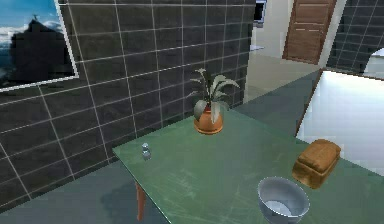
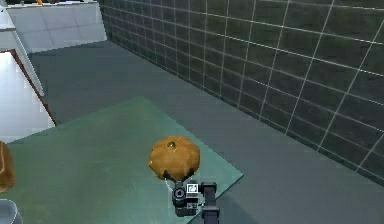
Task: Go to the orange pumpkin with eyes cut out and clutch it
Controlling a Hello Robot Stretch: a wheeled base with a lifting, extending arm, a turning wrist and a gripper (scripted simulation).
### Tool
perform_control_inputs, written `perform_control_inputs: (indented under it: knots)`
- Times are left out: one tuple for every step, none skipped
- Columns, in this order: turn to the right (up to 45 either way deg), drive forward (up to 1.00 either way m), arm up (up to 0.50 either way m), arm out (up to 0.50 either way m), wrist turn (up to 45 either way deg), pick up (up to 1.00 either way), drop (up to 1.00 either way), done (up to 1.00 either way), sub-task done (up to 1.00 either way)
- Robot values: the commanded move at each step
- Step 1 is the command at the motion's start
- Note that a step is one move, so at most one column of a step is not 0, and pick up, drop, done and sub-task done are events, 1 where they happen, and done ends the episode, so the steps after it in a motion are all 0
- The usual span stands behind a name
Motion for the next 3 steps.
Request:
perform_control_inputs:
  knots:
    - [0.0,0.00,0.00,0.00,0.0,1.00,0.00,0.00,0.00]
    - [0.0,0.00,0.10,0.00,0.0,0.00,0.00,0.00,0.00]
    - [0.0,0.00,0.00,0.00,0.0,0.00,0.00,1.00,0.00]
